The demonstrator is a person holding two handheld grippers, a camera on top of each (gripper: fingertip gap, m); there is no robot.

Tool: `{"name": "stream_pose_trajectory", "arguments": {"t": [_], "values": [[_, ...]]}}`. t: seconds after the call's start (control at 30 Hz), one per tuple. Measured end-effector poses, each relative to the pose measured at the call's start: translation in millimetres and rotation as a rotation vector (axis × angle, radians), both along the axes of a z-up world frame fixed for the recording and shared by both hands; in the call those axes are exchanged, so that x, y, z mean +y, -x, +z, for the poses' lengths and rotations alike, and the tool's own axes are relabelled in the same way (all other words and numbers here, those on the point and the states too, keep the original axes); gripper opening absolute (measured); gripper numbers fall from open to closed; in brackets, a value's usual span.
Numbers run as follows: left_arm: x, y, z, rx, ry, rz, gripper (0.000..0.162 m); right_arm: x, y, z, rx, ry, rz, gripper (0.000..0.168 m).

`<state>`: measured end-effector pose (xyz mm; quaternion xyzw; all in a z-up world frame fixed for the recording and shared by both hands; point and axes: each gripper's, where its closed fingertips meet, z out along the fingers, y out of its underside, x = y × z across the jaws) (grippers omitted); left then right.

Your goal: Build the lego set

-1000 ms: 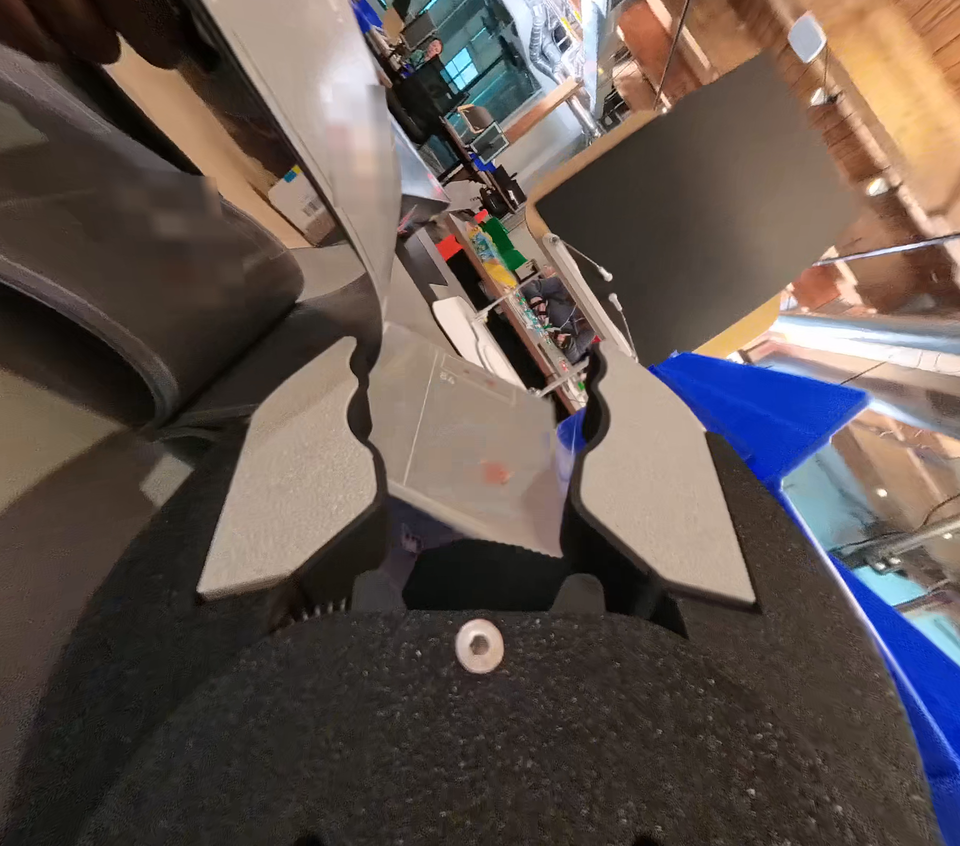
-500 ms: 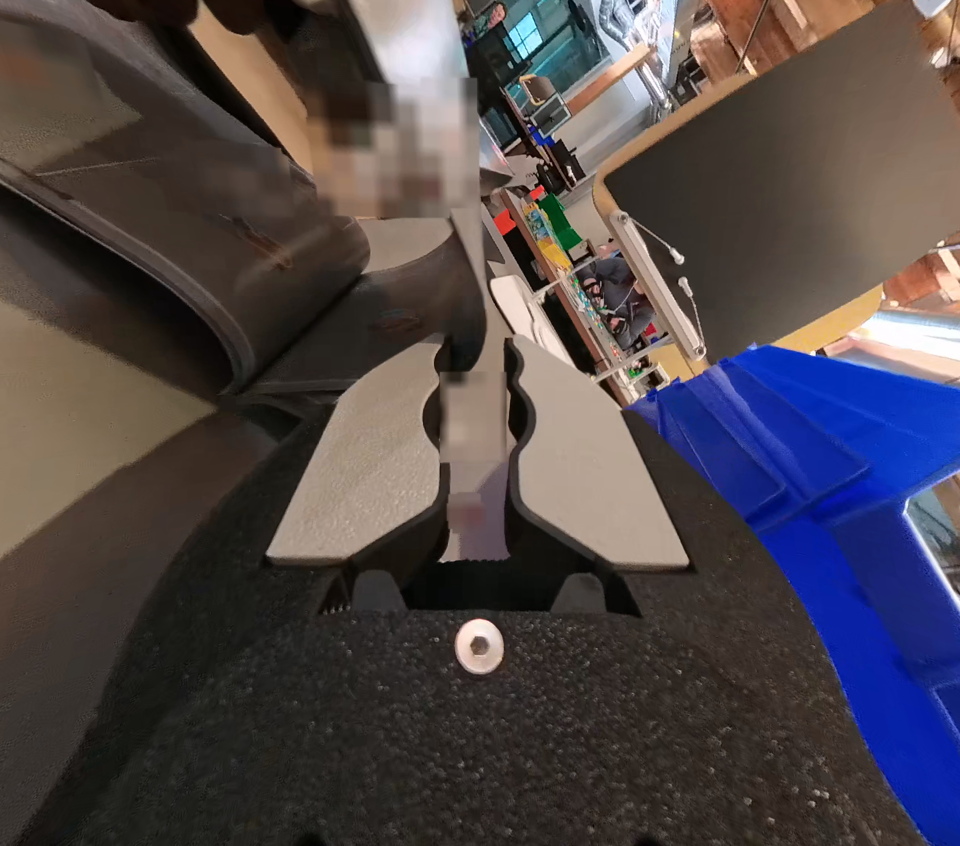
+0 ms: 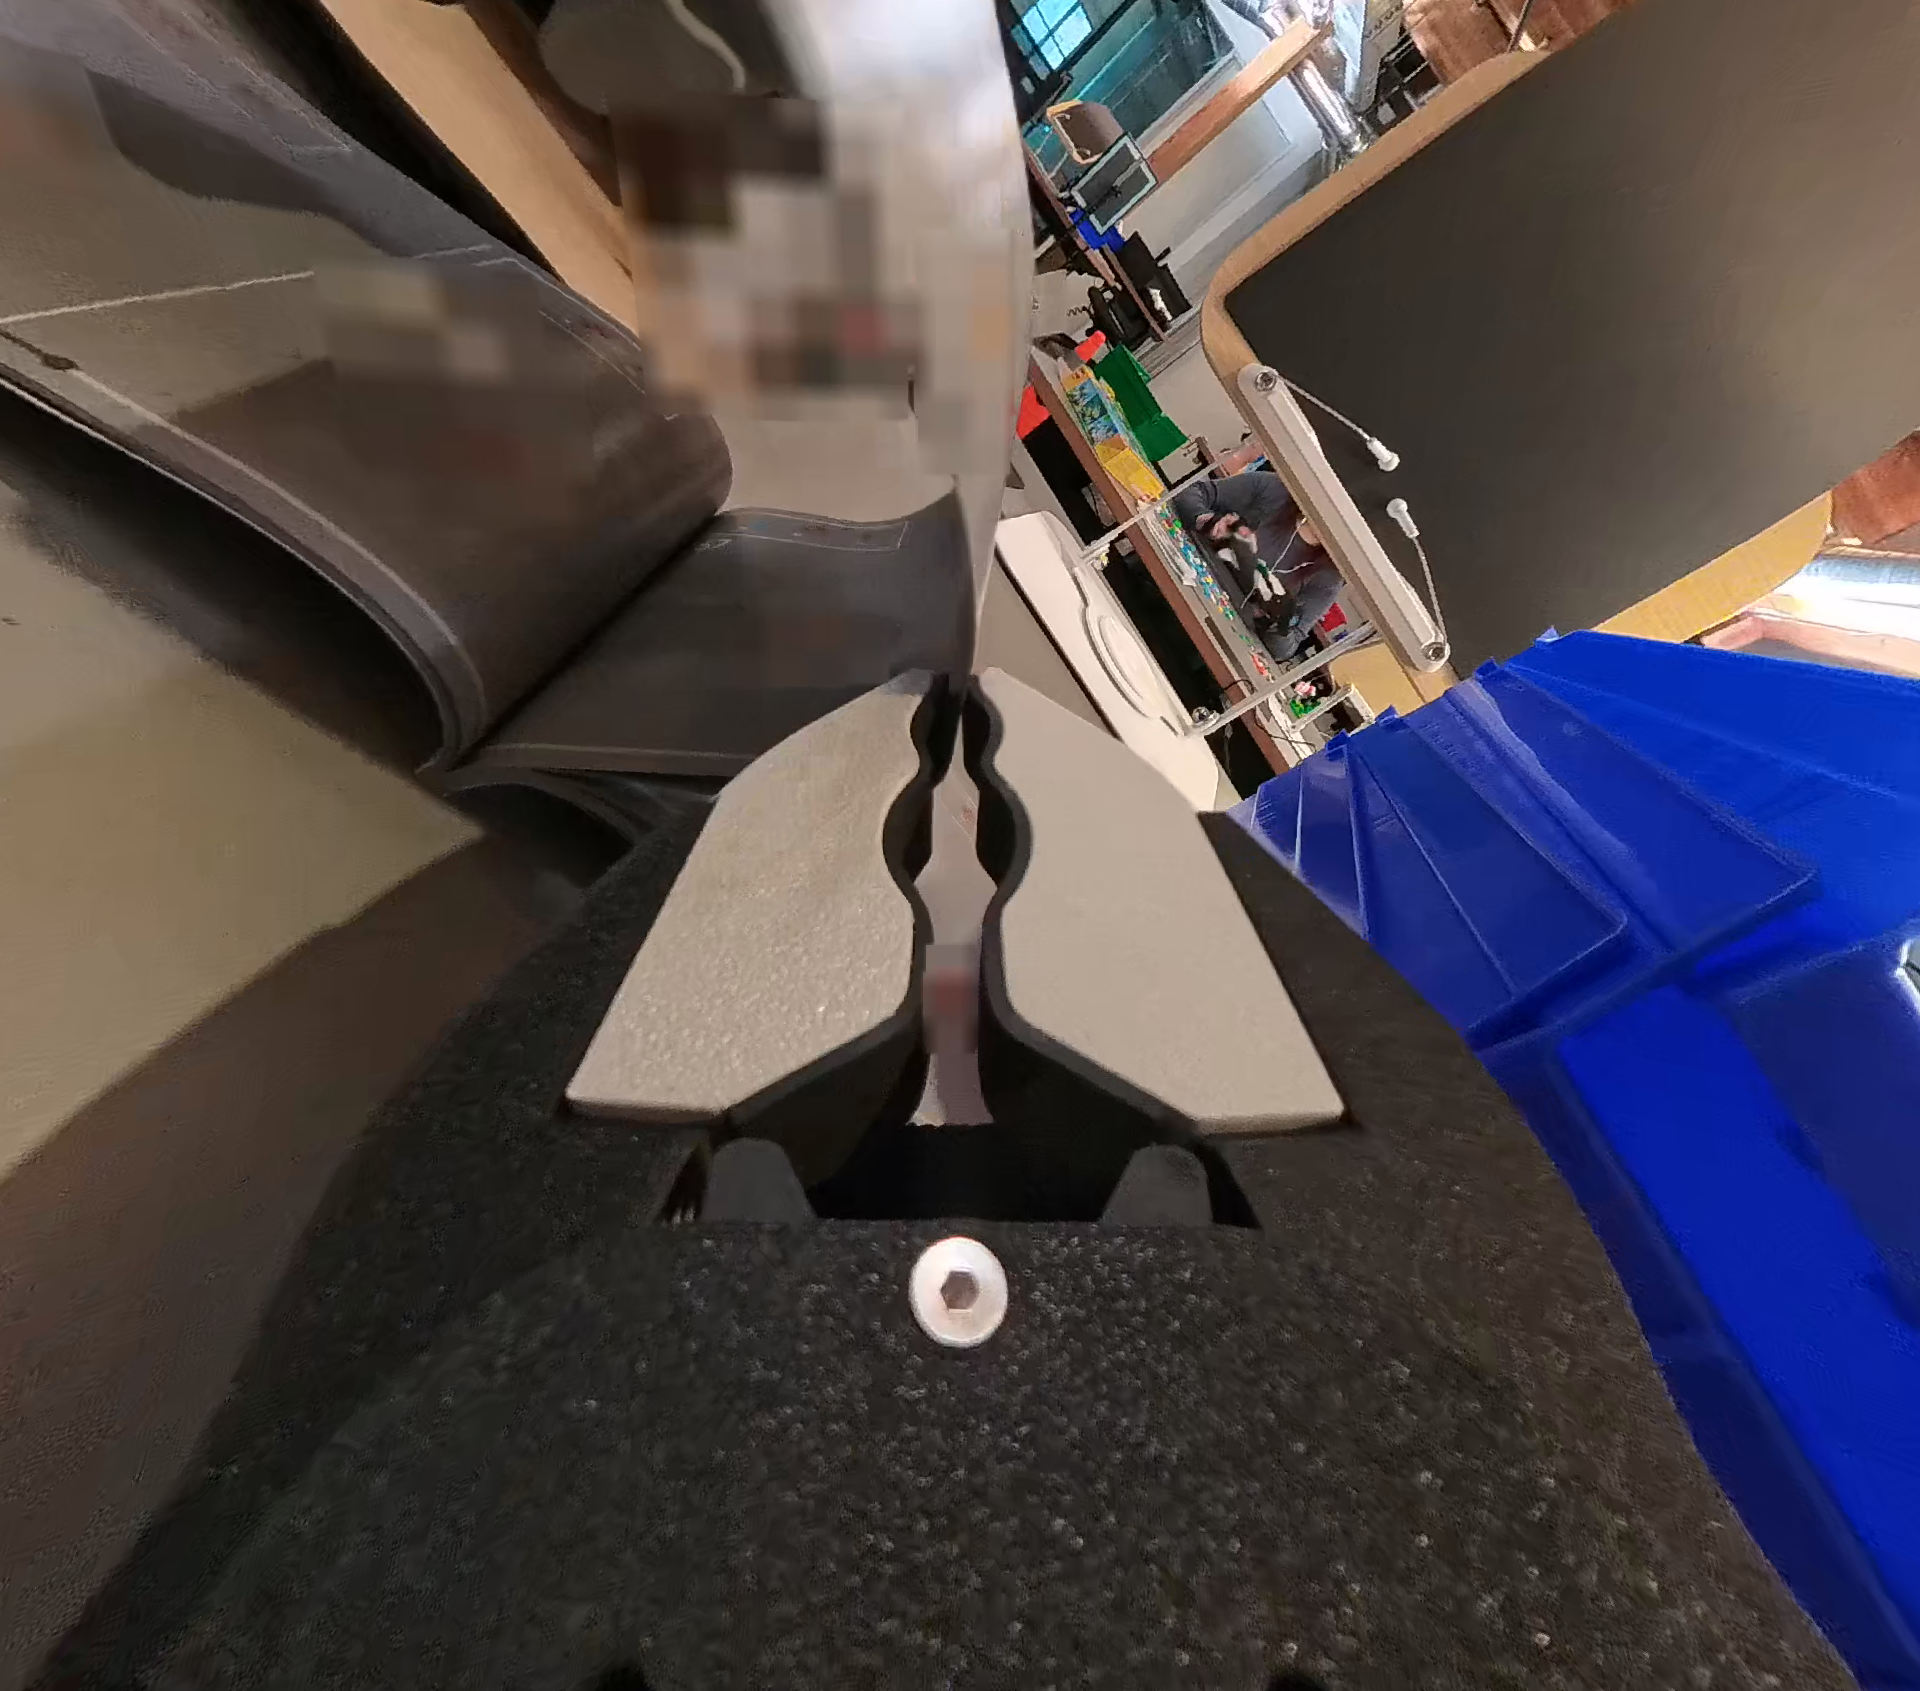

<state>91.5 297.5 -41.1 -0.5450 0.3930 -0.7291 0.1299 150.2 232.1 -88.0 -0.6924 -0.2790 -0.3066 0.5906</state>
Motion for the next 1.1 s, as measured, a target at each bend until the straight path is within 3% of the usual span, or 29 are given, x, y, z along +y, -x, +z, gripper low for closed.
{"name": "stream_pose_trajectory", "arguments": {"t": [1.1], "values": [[-22.8,-0.5,15.3,-0.083,0.058,-0.071,0.018,-2.3,-1.1,0.6,0.01,-0.004,0.004,0.004]]}}
